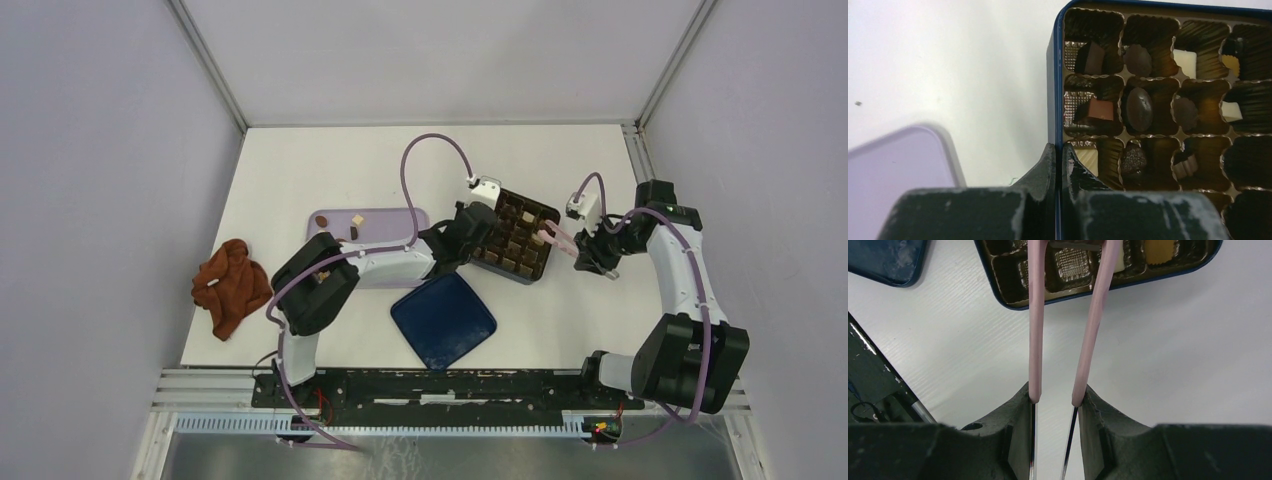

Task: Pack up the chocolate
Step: Adjust the packing box at the center of the board.

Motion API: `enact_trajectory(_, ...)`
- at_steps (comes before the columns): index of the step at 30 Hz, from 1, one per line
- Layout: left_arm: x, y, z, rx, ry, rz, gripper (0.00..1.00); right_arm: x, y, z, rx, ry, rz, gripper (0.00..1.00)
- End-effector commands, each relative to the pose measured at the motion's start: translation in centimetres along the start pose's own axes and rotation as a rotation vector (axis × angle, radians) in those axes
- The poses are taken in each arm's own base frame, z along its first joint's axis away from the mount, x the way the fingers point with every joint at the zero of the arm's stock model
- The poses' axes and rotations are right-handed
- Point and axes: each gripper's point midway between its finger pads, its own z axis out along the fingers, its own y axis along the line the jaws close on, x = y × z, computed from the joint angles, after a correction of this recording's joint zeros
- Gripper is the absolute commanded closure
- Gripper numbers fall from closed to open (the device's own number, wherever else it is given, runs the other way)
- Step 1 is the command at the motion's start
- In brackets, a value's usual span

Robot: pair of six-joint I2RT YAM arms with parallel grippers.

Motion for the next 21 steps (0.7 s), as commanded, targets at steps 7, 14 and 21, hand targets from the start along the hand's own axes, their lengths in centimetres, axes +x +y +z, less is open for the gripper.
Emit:
enact_trajectory(7, 2.1, -0.3, 3.4, 0.063, 0.143, -0.249, 0.98, 1.6, -0.8, 0.6, 0.024, 0.062, 0.001, 0.85)
enact_trajectory(14, 2.5, -0.2, 3.5, 0.063, 0.154, -0.263, 0.81, 2.3, -0.7, 1.7, 0.027, 0.126, -0.010, 0.84)
enact_trajectory(21, 0.6, 0.6, 2.0, 0.052, 0.123, -0.275, 0.57, 2.2, -1.4, 2.7, 0.052, 0.162, -0.019, 0.84)
